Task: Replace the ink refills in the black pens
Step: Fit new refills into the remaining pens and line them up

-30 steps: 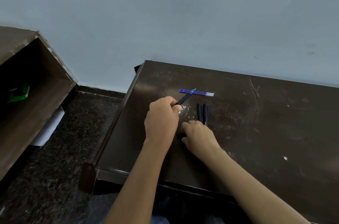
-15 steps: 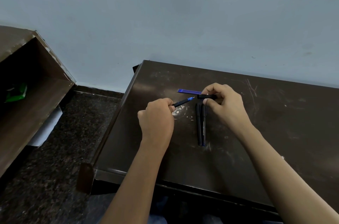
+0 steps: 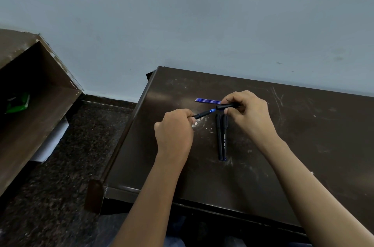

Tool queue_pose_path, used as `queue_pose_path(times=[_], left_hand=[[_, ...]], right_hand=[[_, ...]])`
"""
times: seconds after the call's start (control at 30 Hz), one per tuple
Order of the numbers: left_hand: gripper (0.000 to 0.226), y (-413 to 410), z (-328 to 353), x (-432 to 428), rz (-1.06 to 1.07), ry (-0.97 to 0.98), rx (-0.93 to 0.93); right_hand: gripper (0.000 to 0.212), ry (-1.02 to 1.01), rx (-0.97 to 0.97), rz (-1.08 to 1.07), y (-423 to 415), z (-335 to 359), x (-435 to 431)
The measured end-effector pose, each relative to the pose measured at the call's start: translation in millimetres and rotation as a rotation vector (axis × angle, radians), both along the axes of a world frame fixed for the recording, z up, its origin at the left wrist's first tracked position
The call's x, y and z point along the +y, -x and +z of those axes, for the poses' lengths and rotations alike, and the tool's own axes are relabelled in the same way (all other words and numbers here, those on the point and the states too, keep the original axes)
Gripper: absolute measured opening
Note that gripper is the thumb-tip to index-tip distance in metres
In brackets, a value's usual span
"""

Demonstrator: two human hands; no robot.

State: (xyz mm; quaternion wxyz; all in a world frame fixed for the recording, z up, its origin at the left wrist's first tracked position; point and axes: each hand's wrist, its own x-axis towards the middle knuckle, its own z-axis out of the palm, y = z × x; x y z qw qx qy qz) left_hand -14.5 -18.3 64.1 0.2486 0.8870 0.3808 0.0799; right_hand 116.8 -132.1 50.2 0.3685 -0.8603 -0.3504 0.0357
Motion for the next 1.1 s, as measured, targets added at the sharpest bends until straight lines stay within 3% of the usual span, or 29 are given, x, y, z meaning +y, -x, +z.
queue_pose_path(times=[0.17, 0.37, 0.67, 1.0, 1.1], left_hand=[[0.022, 1, 1, 0, -0.002, -0.002, -0.008], [0.027, -4, 6, -8, -0.128, 0.046, 0.042], [0.027, 0, 2, -7, -0.117, -0.020, 0.034], [0.024, -12, -4, -16, -0.097, 0.064, 0.107], [0.026, -13, -11, -20, -0.084, 0.130, 0.033]], right_hand=[[0.024, 0.004, -0.019, -0.006, -4, 3, -4], [0.021, 0.076, -0.011, 0.190, 10, -4, 4], [0.021, 0.105, 0.072, 0.204, 21, -1, 5], [0.019, 0.136, 0.136, 0.190, 10, -2, -4], [0.035, 0.097, 0.163, 0.160, 9, -6, -4]])
